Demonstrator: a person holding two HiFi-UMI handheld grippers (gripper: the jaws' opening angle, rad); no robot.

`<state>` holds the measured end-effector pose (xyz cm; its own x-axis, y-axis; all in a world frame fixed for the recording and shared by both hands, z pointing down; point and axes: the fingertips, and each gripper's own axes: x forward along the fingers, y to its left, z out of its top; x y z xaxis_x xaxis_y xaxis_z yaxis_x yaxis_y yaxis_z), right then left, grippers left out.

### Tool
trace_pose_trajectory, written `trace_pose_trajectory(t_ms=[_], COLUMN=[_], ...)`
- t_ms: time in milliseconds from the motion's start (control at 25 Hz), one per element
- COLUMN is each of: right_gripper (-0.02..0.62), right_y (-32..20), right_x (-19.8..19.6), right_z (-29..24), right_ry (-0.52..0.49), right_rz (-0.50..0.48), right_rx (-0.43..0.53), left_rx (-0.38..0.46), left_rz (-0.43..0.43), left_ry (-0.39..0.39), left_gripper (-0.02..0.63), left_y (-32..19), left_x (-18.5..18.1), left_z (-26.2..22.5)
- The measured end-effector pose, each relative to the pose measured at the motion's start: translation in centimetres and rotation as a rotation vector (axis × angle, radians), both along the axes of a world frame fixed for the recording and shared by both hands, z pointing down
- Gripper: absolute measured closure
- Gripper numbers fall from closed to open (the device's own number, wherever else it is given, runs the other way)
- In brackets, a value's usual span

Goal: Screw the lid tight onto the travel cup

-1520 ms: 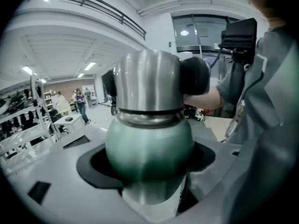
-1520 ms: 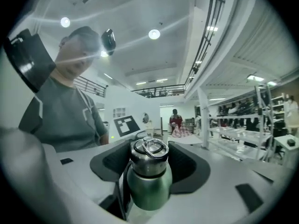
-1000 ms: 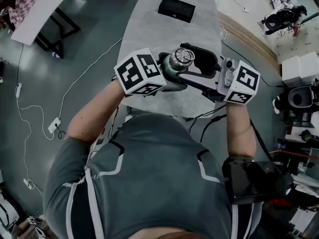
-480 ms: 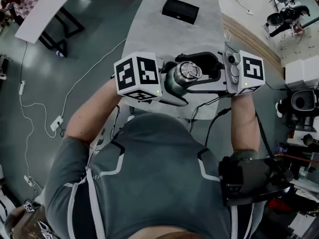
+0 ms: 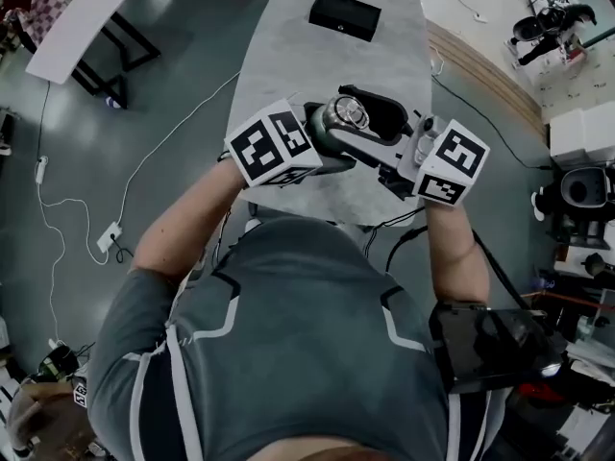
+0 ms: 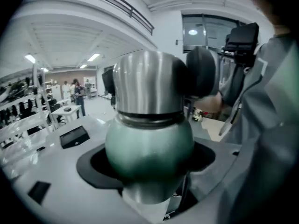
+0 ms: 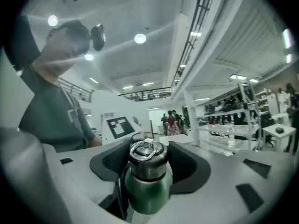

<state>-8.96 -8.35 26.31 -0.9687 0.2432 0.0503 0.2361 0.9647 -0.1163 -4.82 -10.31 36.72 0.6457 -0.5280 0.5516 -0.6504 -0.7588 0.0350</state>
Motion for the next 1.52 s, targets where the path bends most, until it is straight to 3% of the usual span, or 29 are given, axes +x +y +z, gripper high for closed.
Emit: trace_pose_trajectory(t_ms=[200,400,560,680,800,960,1040,1200,1360,1520], right_gripper=[0.288,0.290,0.314,0.318,0.319,0.319,0.319,0.319,0.314,0.288], right_y=[4.0,6.0,5.8,4.6,3.1,0.3,-0.1,1.2,1.9,2.5], right_x=[3.1,3.4,3.2,2.5,1.6,-0.2,-0.5,0.5,0.9,2.2], right_z=[-2.8,-3.6,-4.1,-3.7,-2.5,-0.3,0.3,-0.5,-1.4,-3.7], right_ry=[-0.083,-0.107,-0.131,-0.159,-0.163,-0.123,-0.104,-0.111,-0.086,-0.177], right_rz=[-0.422,-0.587,-0.577,-0.490,-0.314,-0.012,0.044,-0.081,-0.203,-0.377], right_rx=[0.026,0.088,0.069,0.029,0.001,-0.009,-0.029,-0.058,-0.052,-0.098], left_rx=[0.007,-0.054,-0.051,-0.054,-0.058,-0.071,-0.085,-0.102,-0.135,-0.181], left_rz=[0.359,0.485,0.464,0.394,0.263,0.037,0.015,0.152,0.235,0.344], left_ry=[0.103,0.169,0.173,0.181,0.154,0.053,0.059,0.165,0.204,0.278], left_gripper=[0.215,0.215,0.215,0.215,0.215,0.215,0.215,0.215,0.215,0.215], left_y=[5.1,7.0,6.5,5.5,3.9,1.1,0.8,2.5,3.4,5.3], left_x=[3.1,4.3,4.5,3.9,2.9,0.3,-0.1,1.8,2.4,2.8], left_z=[-3.4,-4.5,-4.6,-4.2,-2.9,-0.3,0.2,-1.1,-1.9,-2.9])
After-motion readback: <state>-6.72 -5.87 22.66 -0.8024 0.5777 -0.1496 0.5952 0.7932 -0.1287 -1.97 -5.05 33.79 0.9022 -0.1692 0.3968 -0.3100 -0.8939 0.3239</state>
